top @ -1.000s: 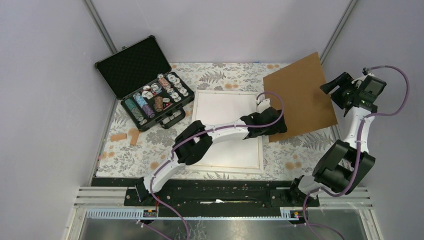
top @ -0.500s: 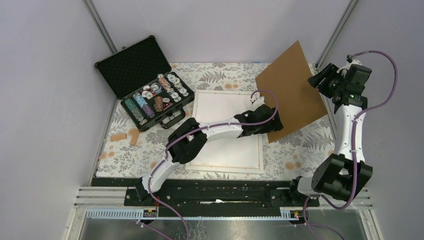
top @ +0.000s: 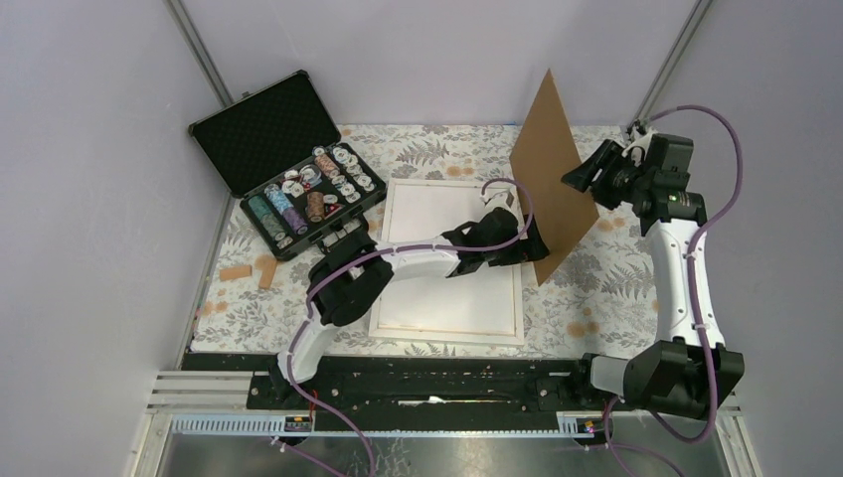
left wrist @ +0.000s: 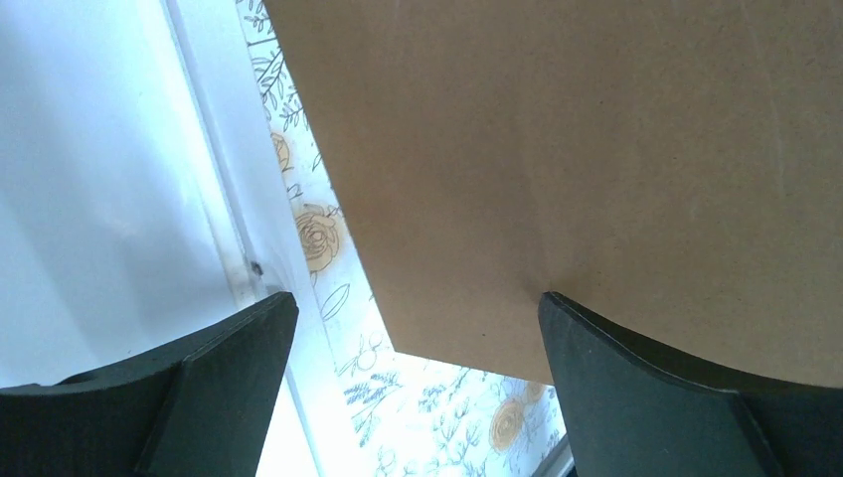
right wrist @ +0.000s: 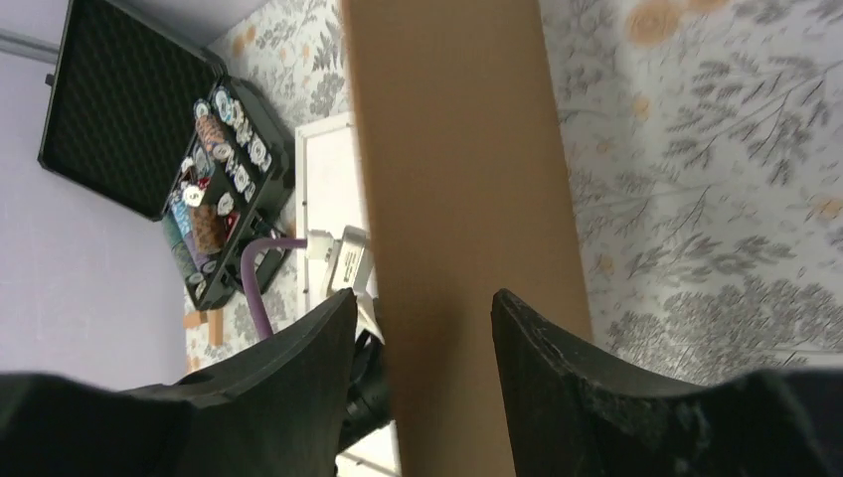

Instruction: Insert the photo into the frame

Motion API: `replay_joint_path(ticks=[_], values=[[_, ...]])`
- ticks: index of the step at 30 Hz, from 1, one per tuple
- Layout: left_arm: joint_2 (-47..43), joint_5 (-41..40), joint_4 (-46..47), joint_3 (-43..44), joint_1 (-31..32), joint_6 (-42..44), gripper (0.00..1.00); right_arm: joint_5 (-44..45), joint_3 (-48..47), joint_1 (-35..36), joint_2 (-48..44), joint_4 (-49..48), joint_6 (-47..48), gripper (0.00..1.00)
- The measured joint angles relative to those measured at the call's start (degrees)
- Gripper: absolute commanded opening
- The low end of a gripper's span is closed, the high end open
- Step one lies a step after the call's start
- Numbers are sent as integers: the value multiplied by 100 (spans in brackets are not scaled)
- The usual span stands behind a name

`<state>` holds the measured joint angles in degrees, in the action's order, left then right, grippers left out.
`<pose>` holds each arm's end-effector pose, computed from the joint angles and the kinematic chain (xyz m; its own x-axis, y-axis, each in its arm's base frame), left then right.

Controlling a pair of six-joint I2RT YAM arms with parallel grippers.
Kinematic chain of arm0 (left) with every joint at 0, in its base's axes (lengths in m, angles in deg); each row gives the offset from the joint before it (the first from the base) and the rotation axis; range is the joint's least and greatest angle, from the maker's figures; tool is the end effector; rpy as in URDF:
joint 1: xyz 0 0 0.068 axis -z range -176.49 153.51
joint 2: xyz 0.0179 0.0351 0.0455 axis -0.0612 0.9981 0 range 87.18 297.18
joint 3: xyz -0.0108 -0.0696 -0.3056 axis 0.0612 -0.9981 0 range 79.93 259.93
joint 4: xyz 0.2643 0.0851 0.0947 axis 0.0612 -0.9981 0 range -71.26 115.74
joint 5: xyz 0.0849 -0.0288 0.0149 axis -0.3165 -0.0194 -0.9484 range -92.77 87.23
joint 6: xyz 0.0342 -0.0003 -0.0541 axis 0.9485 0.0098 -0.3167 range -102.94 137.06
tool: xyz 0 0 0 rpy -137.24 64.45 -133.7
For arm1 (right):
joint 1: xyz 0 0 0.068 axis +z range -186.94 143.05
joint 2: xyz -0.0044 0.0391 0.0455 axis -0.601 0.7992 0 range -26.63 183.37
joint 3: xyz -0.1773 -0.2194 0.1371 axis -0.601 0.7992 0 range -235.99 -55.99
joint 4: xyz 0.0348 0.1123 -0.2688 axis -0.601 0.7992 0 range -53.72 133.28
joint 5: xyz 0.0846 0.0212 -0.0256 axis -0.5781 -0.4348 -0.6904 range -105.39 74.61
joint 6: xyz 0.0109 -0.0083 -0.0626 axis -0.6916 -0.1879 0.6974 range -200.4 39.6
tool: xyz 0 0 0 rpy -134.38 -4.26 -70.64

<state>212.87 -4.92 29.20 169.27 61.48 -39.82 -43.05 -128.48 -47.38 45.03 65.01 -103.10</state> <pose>0.2998 -0.4758 0.1780 -0.8528 -0.2148 -0.4760 0.2126 0.6897 -0.6921 0.3049 -0.0327 0.4127 -0.5182 0.4429 -0.7316 -0.0467 0.8395 0.5413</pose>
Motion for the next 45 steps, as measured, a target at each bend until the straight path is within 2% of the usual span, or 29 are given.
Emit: replay_joint_path(ticks=[6, 8, 14, 24, 32, 33, 34, 36, 38, 42, 45], values=[[-306, 457, 474, -662, -114, 103, 99, -269, 275, 232, -22, 413, -214, 56], [-367, 573, 625, -870, -138, 127, 99, -238, 304, 299, -59, 382, -251, 44], [-470, 699, 313, -896, -201, 247, 99, 205, 225, 433, -157, 542, -83, 34], [-1266, 850, -828, -935, -238, 896, 99, 1335, -734, 520, 11, 1556, 439, 0], [-2824, 970, -1169, -935, -640, 1362, 99, 1620, -1222, 520, 42, 1847, 487, 0], [-2983, 979, -1172, -935, -715, 1388, 99, 1639, -1226, 520, 42, 1882, 485, 2], [-3082, 997, -1156, -946, -776, 1399, 99, 1659, -1224, 520, 46, 1915, 483, 11], [-3246, 1071, -1073, -1045, -872, 1394, 99, 1659, -1224, 520, 57, 1967, 472, 37], [-3331, 1217, -918, -1259, -933, 1335, 99, 1655, -1224, 520, 66, 2006, 472, 55], [-3311, 1552, -776, -1720, -933, 1167, 99, 1709, -1209, 520, 70, 2085, 487, 72], [-3252, 1709, -763, -1860, -922, 1082, 99, 1829, -1207, 520, 87, 2184, 503, 73]])
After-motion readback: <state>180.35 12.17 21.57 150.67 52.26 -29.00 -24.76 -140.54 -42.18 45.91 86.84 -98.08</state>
